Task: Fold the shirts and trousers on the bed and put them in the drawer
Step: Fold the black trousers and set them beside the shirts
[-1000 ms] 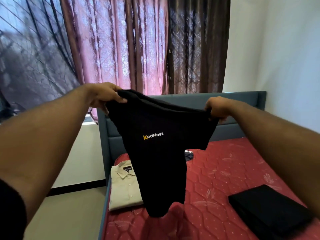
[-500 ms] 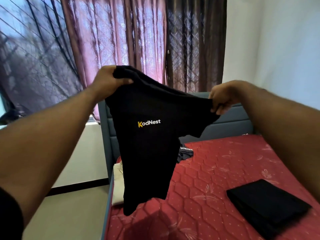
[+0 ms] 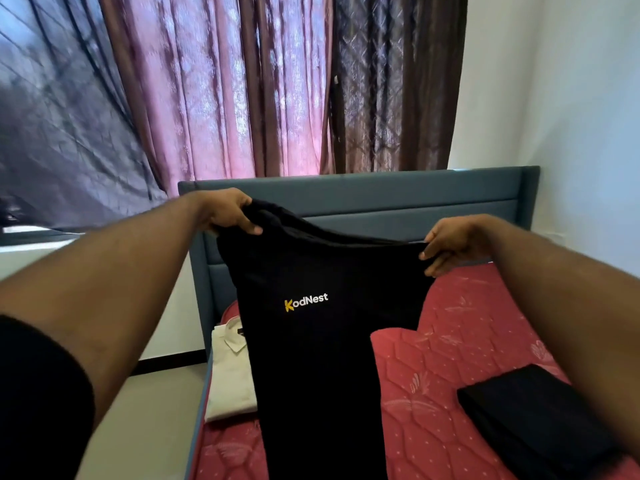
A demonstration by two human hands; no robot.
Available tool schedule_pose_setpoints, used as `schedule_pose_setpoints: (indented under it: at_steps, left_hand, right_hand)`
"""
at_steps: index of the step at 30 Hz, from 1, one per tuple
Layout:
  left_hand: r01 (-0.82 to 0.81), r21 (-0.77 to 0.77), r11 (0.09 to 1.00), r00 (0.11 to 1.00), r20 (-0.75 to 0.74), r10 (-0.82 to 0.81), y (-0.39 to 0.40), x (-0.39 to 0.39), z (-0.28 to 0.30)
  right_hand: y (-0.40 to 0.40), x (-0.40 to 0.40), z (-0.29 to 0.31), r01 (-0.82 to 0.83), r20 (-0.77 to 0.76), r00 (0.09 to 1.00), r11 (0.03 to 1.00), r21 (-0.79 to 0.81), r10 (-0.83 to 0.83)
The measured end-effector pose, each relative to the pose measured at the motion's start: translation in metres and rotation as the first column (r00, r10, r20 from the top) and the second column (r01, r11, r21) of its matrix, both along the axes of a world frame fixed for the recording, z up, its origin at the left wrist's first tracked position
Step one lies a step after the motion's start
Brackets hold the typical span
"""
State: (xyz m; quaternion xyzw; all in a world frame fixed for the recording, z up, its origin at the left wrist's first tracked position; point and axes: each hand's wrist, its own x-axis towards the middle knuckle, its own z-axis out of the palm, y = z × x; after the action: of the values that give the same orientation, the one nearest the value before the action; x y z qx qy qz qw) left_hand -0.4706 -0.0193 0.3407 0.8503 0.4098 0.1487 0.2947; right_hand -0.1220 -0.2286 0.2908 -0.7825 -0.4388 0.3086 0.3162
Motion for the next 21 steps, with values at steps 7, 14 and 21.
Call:
schedule_pose_setpoints:
  at_steps: [7, 14, 21]
  left_hand:
    - [-0.251, 0.408, 0.878, 0.859, 0.512, 0.007, 0.064, 0.065, 0.052]
    - [-0.189, 0.600, 0.777, 0.730, 0.615, -0.297, 0.046, 0.034, 0.084]
    - [0.036, 0.645, 0.763, 0.823, 0.414, -0.389, -0.040, -0.025, -0.124]
  right_hand:
    - [0.090, 0.039, 0.057, 0.137, 0.218, 0.918, 0.779, 0.612, -0.332]
    - [0.059, 0.032, 0.097, -0.028, 0.333, 0.880, 0.664, 0.747, -0.337]
    - [-0.023, -0.005, -0.058, -0.142, 0.620, 0.752, 0.864, 0.483, -0.223]
